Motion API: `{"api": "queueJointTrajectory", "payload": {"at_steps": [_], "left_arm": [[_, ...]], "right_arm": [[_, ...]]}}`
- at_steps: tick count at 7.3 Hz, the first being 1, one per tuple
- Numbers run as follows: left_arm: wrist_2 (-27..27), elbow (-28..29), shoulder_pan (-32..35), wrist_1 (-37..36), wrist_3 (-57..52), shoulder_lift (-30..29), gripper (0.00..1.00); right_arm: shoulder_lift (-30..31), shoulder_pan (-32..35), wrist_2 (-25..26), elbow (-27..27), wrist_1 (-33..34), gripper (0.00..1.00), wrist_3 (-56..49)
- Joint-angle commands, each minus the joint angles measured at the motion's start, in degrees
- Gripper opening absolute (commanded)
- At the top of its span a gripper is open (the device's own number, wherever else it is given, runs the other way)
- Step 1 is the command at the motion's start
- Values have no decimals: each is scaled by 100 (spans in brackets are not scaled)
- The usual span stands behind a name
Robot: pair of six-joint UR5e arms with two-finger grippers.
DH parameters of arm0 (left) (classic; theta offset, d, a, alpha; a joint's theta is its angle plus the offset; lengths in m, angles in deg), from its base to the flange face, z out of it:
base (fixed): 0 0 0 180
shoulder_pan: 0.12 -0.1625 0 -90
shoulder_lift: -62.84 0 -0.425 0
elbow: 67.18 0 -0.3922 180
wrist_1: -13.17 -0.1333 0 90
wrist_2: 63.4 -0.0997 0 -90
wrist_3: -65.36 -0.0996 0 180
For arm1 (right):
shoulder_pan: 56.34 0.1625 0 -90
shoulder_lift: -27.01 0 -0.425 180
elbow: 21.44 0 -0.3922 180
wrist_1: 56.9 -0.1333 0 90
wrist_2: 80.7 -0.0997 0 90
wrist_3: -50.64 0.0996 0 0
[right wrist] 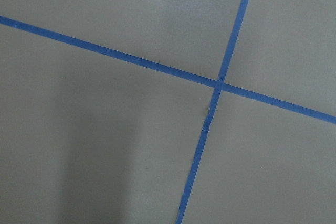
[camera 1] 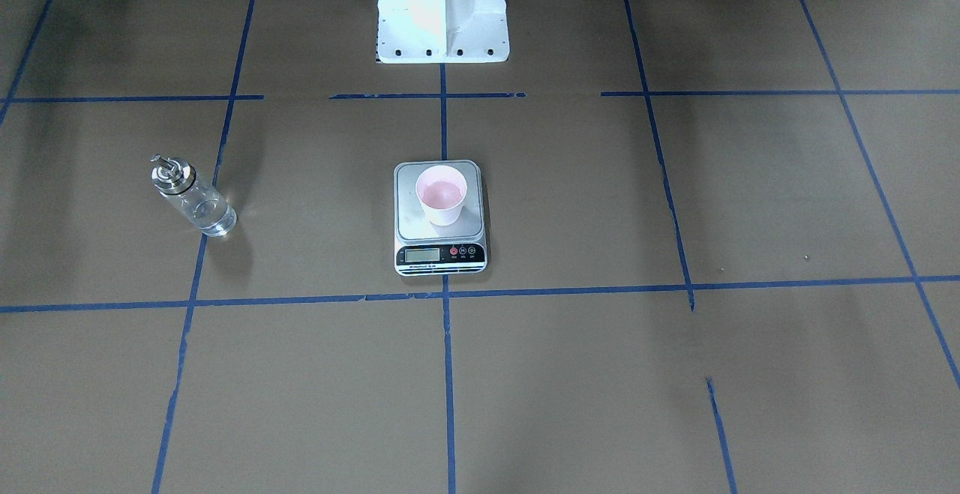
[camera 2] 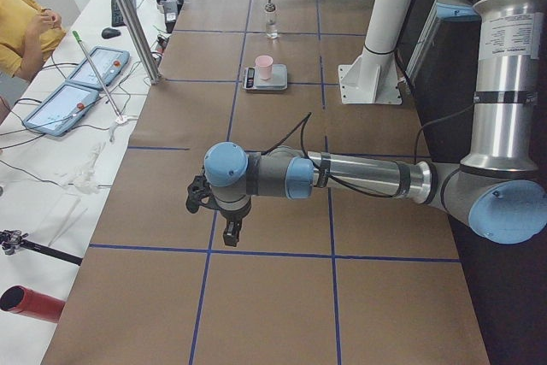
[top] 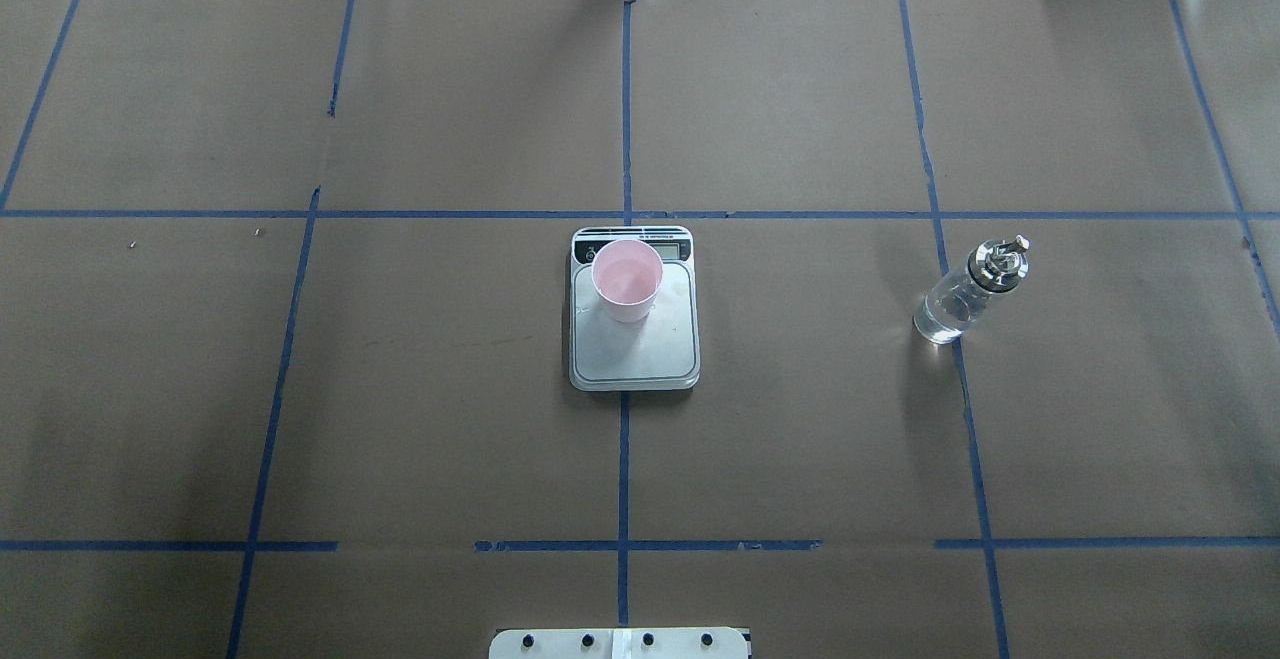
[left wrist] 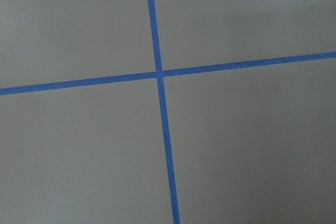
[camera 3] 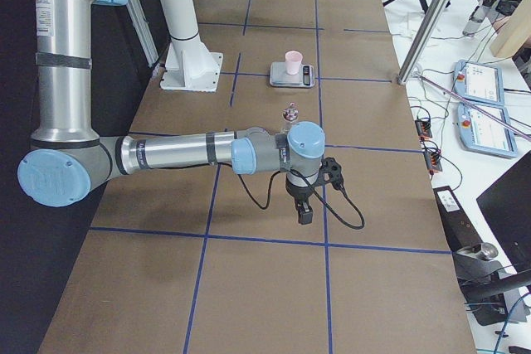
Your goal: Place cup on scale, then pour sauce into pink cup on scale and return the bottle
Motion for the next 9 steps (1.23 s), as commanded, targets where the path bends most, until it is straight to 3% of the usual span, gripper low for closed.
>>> {"api": "queueJointTrajectory", "payload": {"at_steps": [1,9], "left_arm": [[-34,36,-4,-18,7,-47,100],[-113,247,-48,-35,-2,-109,100]], "right_arm": [[11,0,-6,-9,1,100,17],[-6,-62,-7,-97,-34,100,61]]}}
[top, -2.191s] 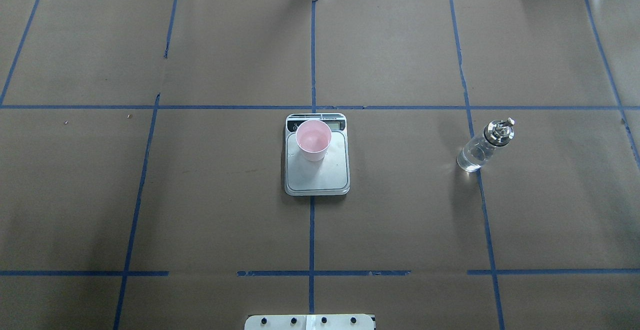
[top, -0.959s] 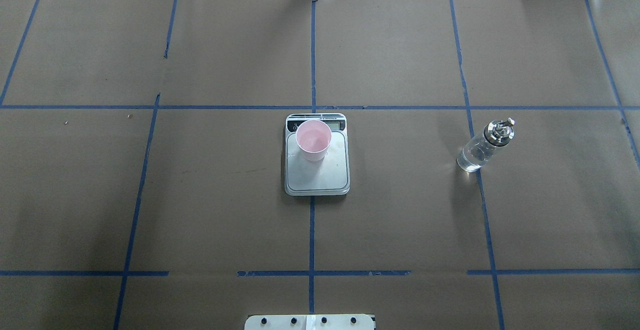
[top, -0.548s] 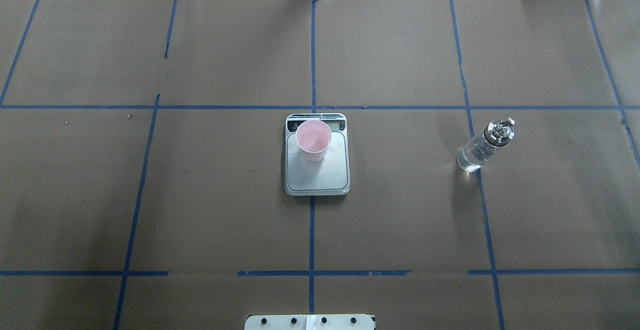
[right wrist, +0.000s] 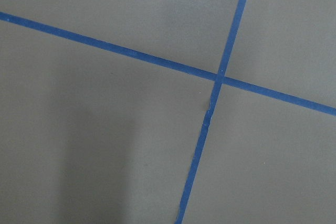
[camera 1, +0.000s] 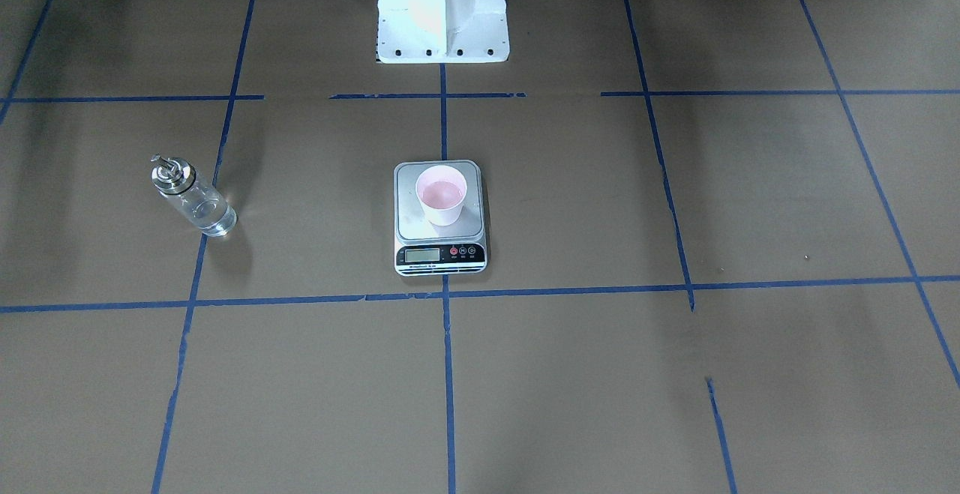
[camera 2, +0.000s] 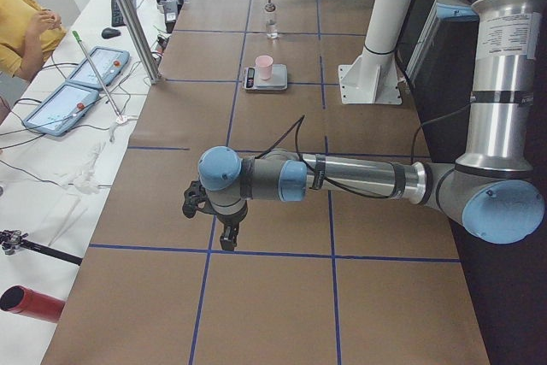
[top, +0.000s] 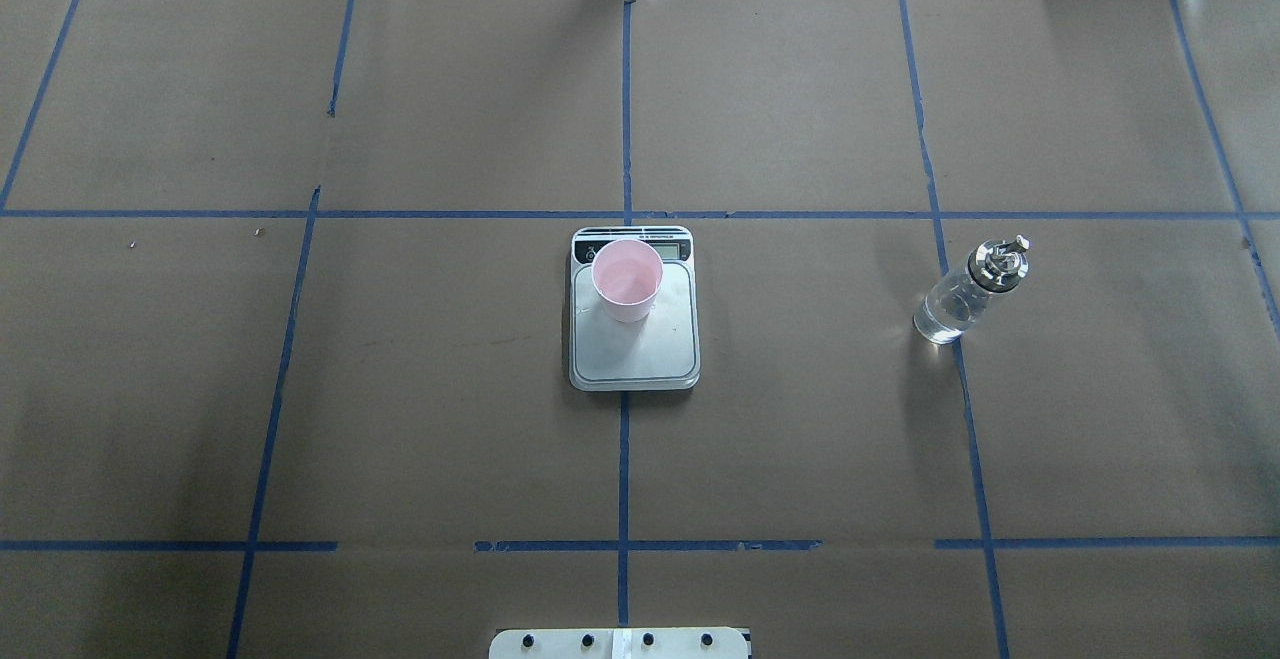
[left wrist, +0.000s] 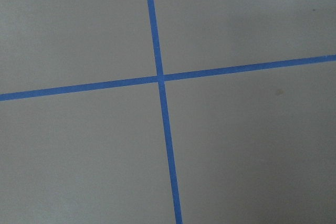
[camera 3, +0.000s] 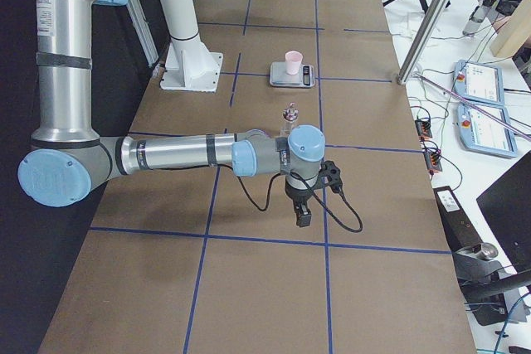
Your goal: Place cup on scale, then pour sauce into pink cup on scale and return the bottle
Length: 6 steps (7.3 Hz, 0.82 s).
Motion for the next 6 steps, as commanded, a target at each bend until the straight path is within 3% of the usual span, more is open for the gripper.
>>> {"api": "queueJointTrajectory", "payload": {"at_steps": [1,6], "left_arm": [[15,-65,12,11,4,76,100],[-161,39,3,55,12,-10,100]], "right_arm": [[-14,0,14,-11,-16,100,1],[-23,0,-4,7,-16,100,1]]}}
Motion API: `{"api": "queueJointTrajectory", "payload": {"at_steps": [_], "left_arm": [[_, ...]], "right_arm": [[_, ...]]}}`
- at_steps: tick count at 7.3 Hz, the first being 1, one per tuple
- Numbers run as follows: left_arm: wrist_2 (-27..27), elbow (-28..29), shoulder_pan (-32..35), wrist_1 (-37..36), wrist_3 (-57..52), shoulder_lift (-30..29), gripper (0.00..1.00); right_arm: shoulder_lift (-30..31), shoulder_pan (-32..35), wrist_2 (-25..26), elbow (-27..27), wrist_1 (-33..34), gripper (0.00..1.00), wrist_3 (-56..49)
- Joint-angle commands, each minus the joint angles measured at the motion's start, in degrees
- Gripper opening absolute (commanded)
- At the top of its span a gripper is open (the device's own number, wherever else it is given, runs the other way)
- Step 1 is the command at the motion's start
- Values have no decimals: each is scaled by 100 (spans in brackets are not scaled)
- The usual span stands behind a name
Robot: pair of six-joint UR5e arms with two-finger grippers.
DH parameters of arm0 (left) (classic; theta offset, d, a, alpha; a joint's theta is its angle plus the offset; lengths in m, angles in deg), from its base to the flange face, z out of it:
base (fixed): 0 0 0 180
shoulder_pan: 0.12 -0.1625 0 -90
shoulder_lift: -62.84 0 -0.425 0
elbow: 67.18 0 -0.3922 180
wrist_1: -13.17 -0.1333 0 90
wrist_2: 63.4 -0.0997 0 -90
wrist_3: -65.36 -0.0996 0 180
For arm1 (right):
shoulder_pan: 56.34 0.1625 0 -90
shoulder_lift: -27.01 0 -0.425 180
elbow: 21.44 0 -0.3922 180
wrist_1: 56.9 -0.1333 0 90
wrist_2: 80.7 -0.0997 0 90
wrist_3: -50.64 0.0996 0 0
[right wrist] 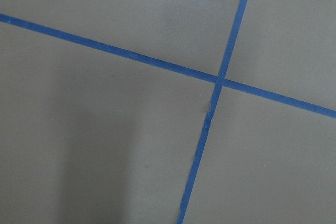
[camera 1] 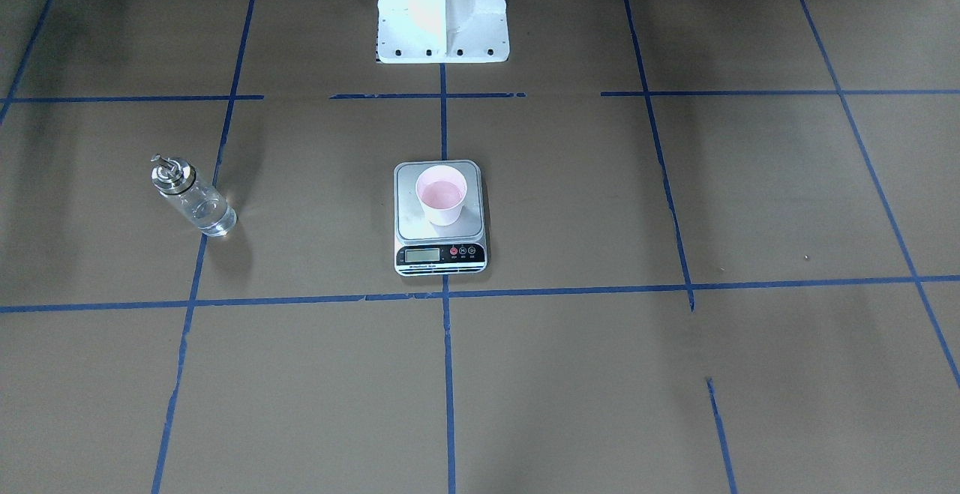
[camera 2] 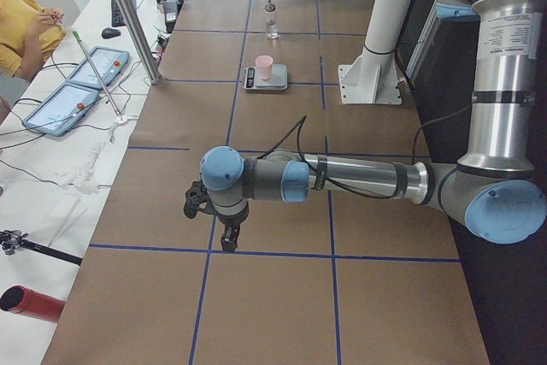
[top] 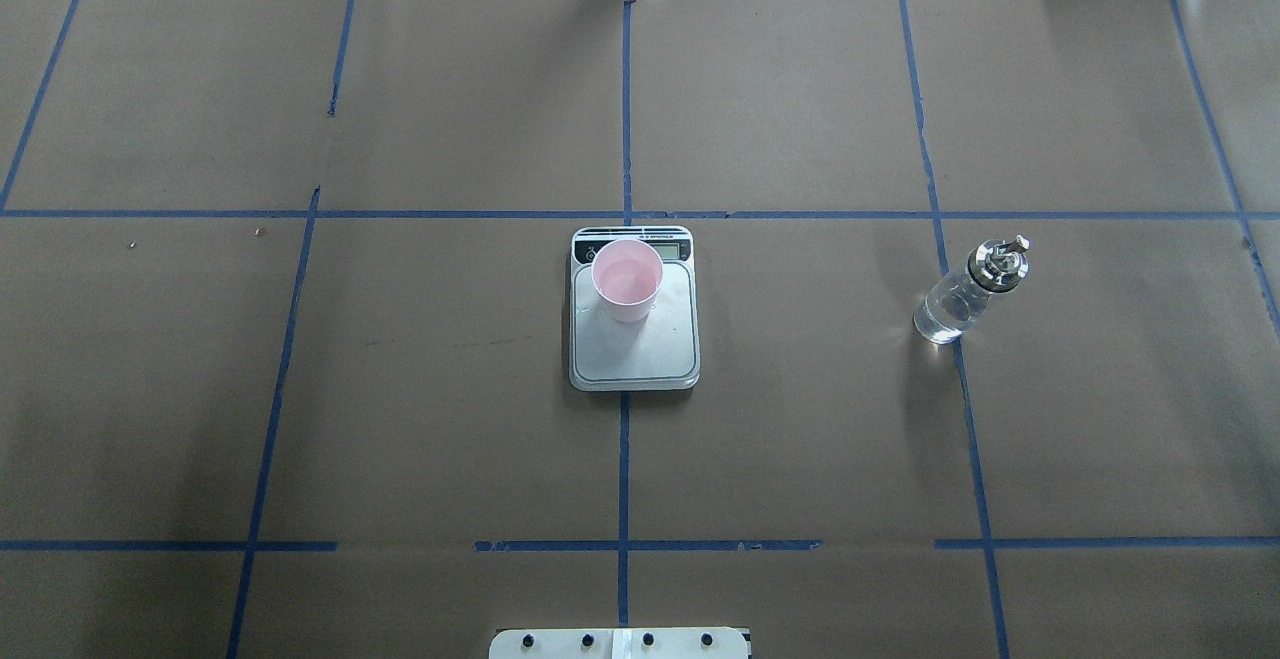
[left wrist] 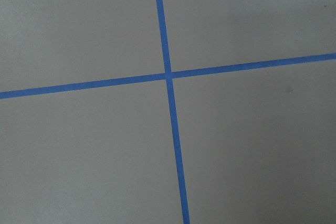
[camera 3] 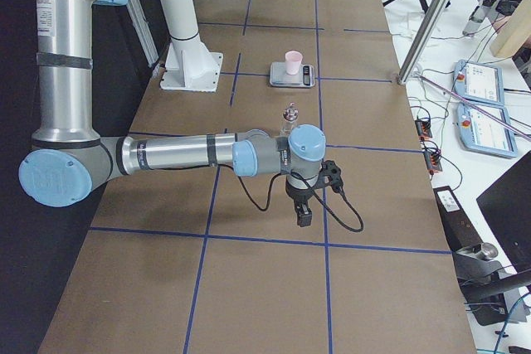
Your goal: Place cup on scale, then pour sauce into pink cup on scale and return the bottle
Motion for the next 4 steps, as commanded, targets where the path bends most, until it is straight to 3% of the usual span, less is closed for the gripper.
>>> {"api": "queueJointTrajectory", "payload": {"at_steps": [1,4], "left_arm": [[-18,33,-7,-1,-22,-48,100],[8,15,-7,7,-40,-135,100]], "right_arm": [[-6,-1,-8,24,-6,100,0],[-6,-1,-34,-2,-6,100,0]]}}
